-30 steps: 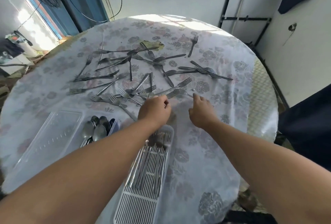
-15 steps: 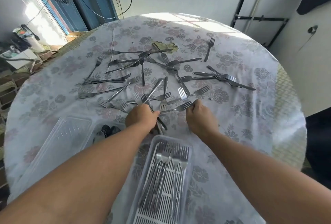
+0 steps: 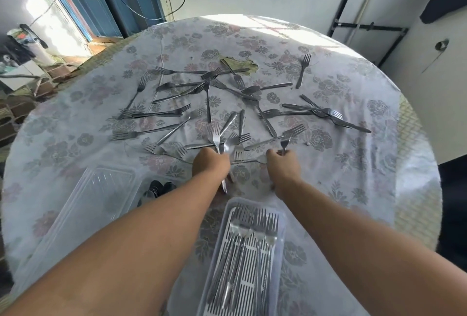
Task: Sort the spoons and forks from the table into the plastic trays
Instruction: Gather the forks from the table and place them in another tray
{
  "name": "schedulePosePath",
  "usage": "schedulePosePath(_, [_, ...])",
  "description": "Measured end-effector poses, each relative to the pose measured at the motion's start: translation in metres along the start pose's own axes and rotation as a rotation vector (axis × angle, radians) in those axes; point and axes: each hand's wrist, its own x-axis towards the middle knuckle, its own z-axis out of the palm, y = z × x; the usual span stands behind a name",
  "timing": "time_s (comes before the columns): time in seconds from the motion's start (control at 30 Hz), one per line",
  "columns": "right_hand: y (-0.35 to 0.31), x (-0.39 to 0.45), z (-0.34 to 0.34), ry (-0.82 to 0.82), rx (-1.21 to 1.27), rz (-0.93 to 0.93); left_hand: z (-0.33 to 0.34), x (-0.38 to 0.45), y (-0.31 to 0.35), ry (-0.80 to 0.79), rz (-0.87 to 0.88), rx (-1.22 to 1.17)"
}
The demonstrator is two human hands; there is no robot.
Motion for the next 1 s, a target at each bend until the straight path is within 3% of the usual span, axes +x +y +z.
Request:
schedulePosePath(0.23, [0.008, 0.003, 0.018, 0.078, 0.178, 0.064, 0.002, -0.009, 0.006, 0.064, 0.044, -0.179])
schedulePosePath(0.4, [-0.001, -0.002, 0.009, 0.143, 0.204, -0.061, -0.008, -0.018, 0.006, 0.046, 0.007, -0.349])
schedulePosePath(0.53, [-0.022, -0.011, 0.0, 0.142, 0.281, -0.183, -0.016, -0.02, 0.005, -0.031, 0.094, -0.391])
schedulePosePath(0.67, [-0.046, -0.024, -0.009, 0.173, 0.36, -0.312, -0.026, -0.028, 0.007, -0.16, 0.133, -0.619])
schedulePosePath(0.83, [-0.072, -0.047, -0.016, 0.19, 0.204, -0.511, -0.048, -0.043, 0.011, -0.152, 0.242, -0.623])
schedulePosePath(1.0, [-0.072, -0.085, -0.02, 0.189, -0.018, -0.59, -0.062, -0.065, 0.007, -0.271, 0.2, -0.805])
